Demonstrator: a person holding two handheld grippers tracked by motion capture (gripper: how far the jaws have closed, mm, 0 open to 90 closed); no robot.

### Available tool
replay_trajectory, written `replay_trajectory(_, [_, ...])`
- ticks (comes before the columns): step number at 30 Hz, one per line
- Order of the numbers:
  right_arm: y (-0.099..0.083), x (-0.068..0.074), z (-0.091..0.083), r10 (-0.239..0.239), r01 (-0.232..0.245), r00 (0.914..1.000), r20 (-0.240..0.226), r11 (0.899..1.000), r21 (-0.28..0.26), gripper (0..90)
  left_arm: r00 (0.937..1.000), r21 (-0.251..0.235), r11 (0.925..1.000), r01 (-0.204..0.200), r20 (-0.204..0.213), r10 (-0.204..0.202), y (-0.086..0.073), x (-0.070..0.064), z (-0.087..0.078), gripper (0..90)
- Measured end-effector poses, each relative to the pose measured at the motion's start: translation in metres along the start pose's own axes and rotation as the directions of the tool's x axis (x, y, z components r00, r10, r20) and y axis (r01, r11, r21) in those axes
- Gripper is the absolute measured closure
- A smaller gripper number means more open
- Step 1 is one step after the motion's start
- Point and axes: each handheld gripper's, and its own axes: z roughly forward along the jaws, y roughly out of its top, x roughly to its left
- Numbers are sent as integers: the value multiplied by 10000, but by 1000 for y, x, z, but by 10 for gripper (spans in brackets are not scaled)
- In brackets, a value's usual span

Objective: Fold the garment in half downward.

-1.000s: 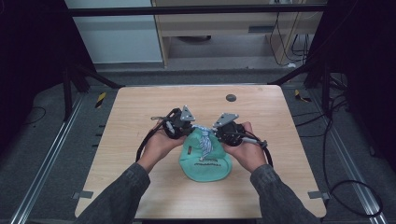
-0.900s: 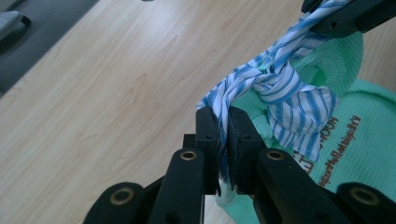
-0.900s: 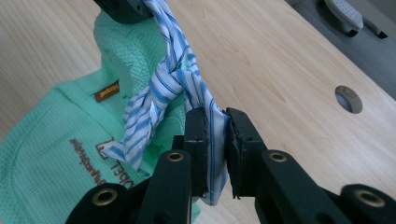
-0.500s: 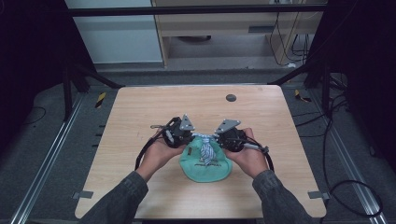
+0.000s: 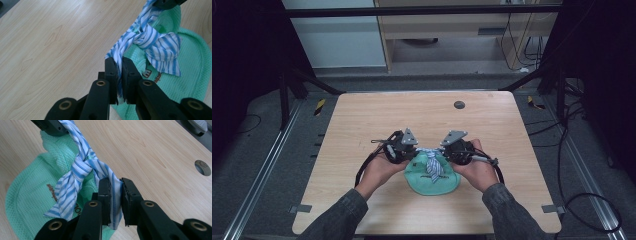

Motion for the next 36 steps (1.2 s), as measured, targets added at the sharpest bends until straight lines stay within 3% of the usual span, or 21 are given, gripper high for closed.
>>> replay_trajectory(16, [-6, 3, 0, -165, 168, 9997, -154, 9997, 164, 773, 9996, -63, 9998, 191, 221, -190, -10, -7, 3, 839])
replay_trajectory(36, [-20, 8, 5, -37, 46, 9996, -268, 9993, 359, 748, 9987, 15, 9996, 294, 417, -294, -22, -18, 13, 824])
